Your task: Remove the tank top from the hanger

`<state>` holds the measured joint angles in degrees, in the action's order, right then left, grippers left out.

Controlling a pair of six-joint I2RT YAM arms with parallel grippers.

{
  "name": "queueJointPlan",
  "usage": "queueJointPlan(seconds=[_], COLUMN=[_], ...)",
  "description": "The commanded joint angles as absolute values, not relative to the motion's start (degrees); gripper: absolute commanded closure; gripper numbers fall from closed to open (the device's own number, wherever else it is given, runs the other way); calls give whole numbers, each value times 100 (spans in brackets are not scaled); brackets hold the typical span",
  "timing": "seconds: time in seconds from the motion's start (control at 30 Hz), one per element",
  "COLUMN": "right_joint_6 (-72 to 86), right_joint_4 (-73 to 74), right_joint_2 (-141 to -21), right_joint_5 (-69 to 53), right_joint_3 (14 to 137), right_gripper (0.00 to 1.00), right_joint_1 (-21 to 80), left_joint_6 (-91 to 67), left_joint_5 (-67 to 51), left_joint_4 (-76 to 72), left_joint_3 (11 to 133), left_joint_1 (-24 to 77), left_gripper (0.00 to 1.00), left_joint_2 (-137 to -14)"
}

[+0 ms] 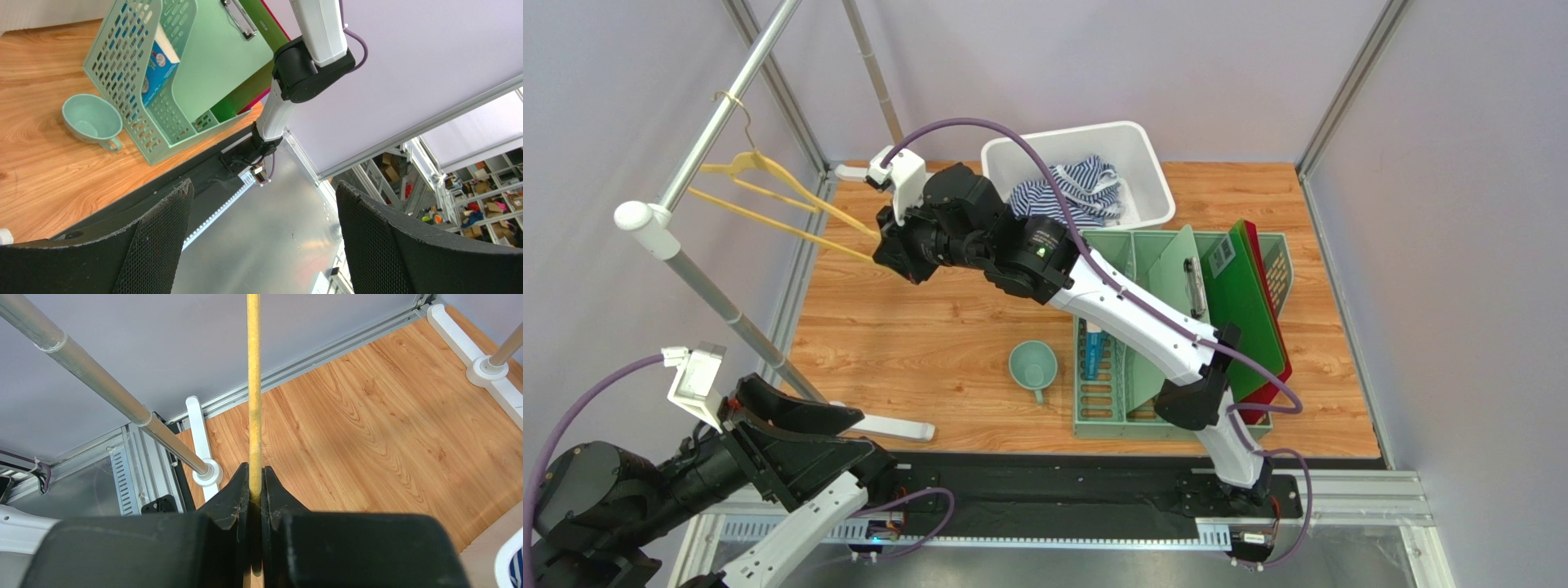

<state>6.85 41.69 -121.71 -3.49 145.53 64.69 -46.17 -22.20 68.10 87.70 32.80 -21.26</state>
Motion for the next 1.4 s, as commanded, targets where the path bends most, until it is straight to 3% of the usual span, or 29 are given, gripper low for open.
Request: queueJointPlan(seconds=[0.0, 0.03, 0.23, 0.6, 0.8, 0.97, 1.07, 1.23, 1.37], right_joint_6=[721, 721, 677, 825, 1274, 1520, 1870, 2776, 3260], right_joint_4=[3832, 3832, 4103, 4754, 4860, 4308, 3369, 1418, 353], right_joint_2=[-12033, -11997, -11559, -9564, -8449, -7665, -6963, -5672, -5292], right_joint_5=[-273, -264, -106, 571, 281, 351, 588, 720, 597], right_joint_3=[14705, 14669, 14265, 12227, 10707, 9067, 8124, 5523, 4063], right_gripper=[87, 76, 46, 17, 0, 0, 0, 0, 0], right_joint_1=[6504, 6504, 6513, 6513, 6618, 7241, 7646, 7831, 8006], left_joint_6=[-4720, -4720, -4720, -4693, -4720, -4913, -5159, -5807, -6230], left_joint_5=[-2267, -2268, -2390, -2794, -2707, -2690, -2445, -2162, -2241], left_joint_4=[6811, 6803, 6531, 5600, 5336, 5107, 4861, 4185, 3701], left_joint_3=[8772, 8763, 8526, 7621, 7094, 6321, 5767, 4531, 3447], left_joint_1=[3252, 3252, 3252, 3252, 3252, 3252, 3252, 3252, 3252], left_gripper=[10, 10, 10, 10, 10, 10, 10, 9, 9], left_joint_2=[-2074, -2066, -2074, -2153, -2083, -1802, -1434, -486, 289])
